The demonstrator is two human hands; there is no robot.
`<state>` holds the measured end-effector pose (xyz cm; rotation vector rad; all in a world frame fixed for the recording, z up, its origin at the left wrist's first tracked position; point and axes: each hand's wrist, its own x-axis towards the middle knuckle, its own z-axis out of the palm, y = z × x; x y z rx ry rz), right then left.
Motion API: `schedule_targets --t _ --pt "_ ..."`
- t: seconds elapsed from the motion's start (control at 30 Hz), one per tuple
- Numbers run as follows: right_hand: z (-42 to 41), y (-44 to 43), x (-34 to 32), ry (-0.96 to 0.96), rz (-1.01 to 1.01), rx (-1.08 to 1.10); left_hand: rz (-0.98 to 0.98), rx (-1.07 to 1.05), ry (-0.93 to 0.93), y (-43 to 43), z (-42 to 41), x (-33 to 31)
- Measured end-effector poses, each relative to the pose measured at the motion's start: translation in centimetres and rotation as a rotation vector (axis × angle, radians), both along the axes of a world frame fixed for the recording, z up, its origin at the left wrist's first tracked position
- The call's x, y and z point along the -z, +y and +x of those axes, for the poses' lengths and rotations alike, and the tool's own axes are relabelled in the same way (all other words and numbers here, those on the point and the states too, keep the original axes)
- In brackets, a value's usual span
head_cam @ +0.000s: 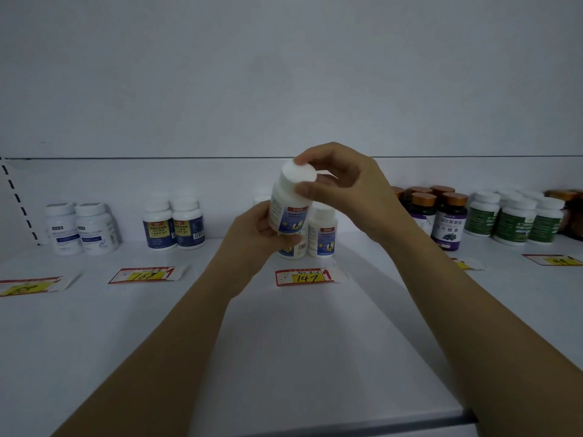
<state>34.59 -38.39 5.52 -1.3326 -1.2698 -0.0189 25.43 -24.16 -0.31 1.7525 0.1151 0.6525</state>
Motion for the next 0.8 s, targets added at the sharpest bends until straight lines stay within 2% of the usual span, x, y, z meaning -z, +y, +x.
schedule_targets --t 0.2,0.4,0.57,0.67,0.8 --pt "0.1 0.2 0.2 -0.012 -0.025 0.062 -0.001 0.017 0.012 0.1 0.2 0.1" --pt "1.3 0.1 0.4 0.144 -0.096 0.162 0.035 0.08 0.109 -0.3 0.2 -0.1" --pt "2.2 0.6 0.9 0.265 -0.202 0.253 0.073 -0.004 0.154 -0.5 0.4 -0.1" --pt "2.9 0.4 1.1 0.418 -0.175 0.171 0.053 -0.003 0.179 -0.5 0.4 -0.2" --pt "3.3 0.1 0.9 0.525 -0.134 0.085 -0.015 0.134 0.272 -0.8 0.2 -0.3"
